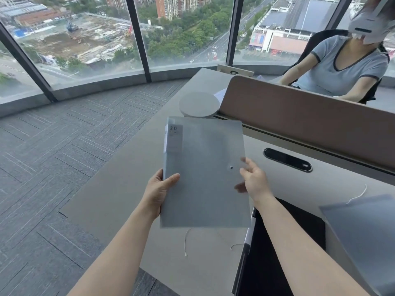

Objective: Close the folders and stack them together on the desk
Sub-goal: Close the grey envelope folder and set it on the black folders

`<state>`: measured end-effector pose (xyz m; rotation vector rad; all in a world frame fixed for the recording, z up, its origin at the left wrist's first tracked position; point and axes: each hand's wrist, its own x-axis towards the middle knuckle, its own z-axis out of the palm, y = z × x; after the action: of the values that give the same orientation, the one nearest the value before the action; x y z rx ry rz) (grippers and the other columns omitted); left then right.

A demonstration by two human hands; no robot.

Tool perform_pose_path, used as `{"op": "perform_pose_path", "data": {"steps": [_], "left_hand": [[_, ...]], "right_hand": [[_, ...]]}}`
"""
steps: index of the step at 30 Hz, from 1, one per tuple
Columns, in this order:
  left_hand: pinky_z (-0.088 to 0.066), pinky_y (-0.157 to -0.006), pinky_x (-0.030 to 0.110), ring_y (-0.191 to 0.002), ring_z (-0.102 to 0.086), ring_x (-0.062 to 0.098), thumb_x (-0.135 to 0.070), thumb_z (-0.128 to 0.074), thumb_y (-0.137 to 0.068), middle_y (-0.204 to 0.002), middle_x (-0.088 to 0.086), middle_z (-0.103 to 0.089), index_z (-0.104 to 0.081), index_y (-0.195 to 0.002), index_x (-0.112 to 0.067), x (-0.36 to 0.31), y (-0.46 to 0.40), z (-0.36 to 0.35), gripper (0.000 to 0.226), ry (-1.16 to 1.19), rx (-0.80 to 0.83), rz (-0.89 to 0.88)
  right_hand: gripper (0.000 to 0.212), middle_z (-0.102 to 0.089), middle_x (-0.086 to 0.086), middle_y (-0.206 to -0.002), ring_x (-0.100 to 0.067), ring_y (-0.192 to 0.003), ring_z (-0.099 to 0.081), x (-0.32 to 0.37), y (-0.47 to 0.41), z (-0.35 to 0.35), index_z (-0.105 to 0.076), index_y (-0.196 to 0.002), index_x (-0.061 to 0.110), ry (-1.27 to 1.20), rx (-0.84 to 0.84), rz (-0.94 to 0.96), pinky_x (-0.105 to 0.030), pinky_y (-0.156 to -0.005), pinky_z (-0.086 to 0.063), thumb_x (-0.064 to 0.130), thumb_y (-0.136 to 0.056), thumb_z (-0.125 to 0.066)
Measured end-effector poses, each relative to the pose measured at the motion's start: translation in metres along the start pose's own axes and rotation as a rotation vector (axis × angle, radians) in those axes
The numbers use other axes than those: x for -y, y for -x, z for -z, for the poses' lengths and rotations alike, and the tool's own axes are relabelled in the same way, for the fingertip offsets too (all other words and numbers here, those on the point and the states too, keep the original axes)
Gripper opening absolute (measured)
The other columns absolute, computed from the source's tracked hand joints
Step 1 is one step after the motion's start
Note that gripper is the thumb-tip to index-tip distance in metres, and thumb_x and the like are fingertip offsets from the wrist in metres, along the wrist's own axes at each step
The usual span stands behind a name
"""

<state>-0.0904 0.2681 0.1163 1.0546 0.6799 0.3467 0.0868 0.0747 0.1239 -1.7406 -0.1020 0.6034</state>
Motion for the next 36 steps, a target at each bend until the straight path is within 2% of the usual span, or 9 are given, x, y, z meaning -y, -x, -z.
{"op": "perform_pose_path", "data": {"steps": [5, 10, 13, 15, 19, 23, 27, 33, 36], "left_hand": [[-0.062, -0.069, 0.043, -0.074, -0.071, 0.03, -0.014, -0.074, -0.071, -0.097, 0.016, -0.074, -0.067, -0.109, -0.009, 0.017, -0.003, 0.009, 0.039, -0.016, 0.015, 0.063], [-0.06, -0.065, 0.04, -0.073, -0.071, 0.03, -0.014, -0.075, -0.07, -0.097, 0.018, -0.074, -0.067, -0.11, -0.008, 0.033, -0.008, 0.023, 0.042, -0.041, 0.016, 0.127], [-0.06, -0.063, 0.039, -0.071, -0.071, 0.03, -0.015, -0.076, -0.069, -0.095, 0.018, -0.075, -0.066, -0.11, -0.006, 0.044, -0.01, 0.034, 0.042, -0.06, -0.018, 0.164], [-0.059, -0.063, 0.039, -0.072, -0.071, 0.03, -0.016, -0.076, -0.069, -0.095, 0.018, -0.075, -0.067, -0.109, -0.006, 0.053, -0.013, 0.043, 0.042, -0.081, -0.055, 0.189], [-0.06, -0.066, 0.04, -0.072, -0.071, 0.029, -0.011, -0.076, -0.079, -0.096, 0.02, -0.075, -0.068, -0.104, -0.007, 0.071, -0.016, 0.058, 0.027, -0.14, -0.141, 0.221], [-0.06, -0.061, 0.036, -0.067, -0.072, 0.025, -0.008, -0.071, -0.086, -0.088, 0.013, -0.076, -0.069, -0.101, -0.007, 0.082, -0.017, 0.068, 0.016, -0.165, -0.219, 0.253], [-0.061, -0.069, 0.041, -0.073, -0.072, 0.028, -0.012, -0.074, -0.084, -0.095, 0.017, -0.076, -0.07, -0.102, -0.006, 0.092, -0.021, 0.08, 0.02, -0.209, -0.281, 0.283], [-0.058, -0.062, 0.034, -0.071, -0.071, 0.023, -0.016, -0.075, -0.084, -0.094, 0.014, -0.074, -0.065, -0.097, -0.005, 0.096, -0.024, 0.088, 0.02, -0.342, -0.389, 0.261], [-0.057, -0.074, 0.04, -0.083, -0.07, 0.022, -0.023, -0.076, -0.082, -0.1, 0.008, -0.072, -0.061, -0.098, -0.013, 0.099, -0.025, 0.09, 0.024, -0.53, -0.413, 0.223]], "right_hand": [[0.038, -0.06, 0.005, -0.096, -0.023, -0.043, -0.059, -0.025, 0.003, -0.006, -0.045, -0.129, 0.035, 0.003, 0.079, -0.169, -0.031, -0.053, -0.049, 0.011, -0.1, -0.041], [0.052, -0.067, -0.005, -0.108, -0.023, -0.049, -0.059, -0.06, -0.005, -0.013, -0.037, -0.143, 0.034, -0.082, 0.11, -0.326, -0.03, -0.053, -0.05, 0.016, -0.096, -0.047], [0.054, -0.07, -0.006, -0.105, -0.026, -0.057, -0.063, -0.076, -0.01, -0.018, -0.039, -0.144, 0.028, -0.051, 0.125, -0.403, -0.032, -0.054, -0.053, 0.018, -0.093, -0.052], [0.046, -0.07, -0.005, -0.097, -0.025, -0.061, -0.063, -0.081, -0.01, -0.023, -0.048, -0.138, 0.021, 0.021, 0.133, -0.406, -0.03, -0.051, -0.052, 0.016, -0.092, -0.053], [0.021, -0.066, -0.007, -0.081, -0.025, -0.059, -0.059, -0.088, -0.012, -0.028, -0.063, -0.107, 0.005, 0.147, 0.161, -0.422, -0.027, -0.05, -0.049, 0.015, -0.09, -0.056], [0.007, -0.059, -0.009, -0.074, -0.02, -0.047, -0.051, -0.093, -0.016, -0.033, -0.057, -0.089, 0.011, 0.24, 0.192, -0.413, -0.021, -0.046, -0.033, 0.018, -0.089, -0.059], [0.019, -0.059, -0.006, -0.066, -0.016, -0.037, -0.052, -0.098, -0.019, -0.038, -0.054, -0.073, 0.011, 0.336, 0.231, -0.39, -0.018, -0.037, -0.031, 0.015, -0.092, -0.057], [0.019, -0.057, -0.007, -0.061, -0.017, -0.033, -0.044, -0.111, -0.026, -0.042, -0.058, -0.067, 0.015, 0.594, 0.279, -0.369, -0.02, -0.041, -0.034, 0.008, -0.084, -0.052], [0.023, -0.062, 0.001, -0.062, -0.018, -0.043, -0.049, -0.114, -0.028, -0.039, -0.067, -0.072, 0.02, 0.725, 0.27, -0.296, -0.023, -0.048, -0.043, 0.008, -0.082, -0.049]]}}
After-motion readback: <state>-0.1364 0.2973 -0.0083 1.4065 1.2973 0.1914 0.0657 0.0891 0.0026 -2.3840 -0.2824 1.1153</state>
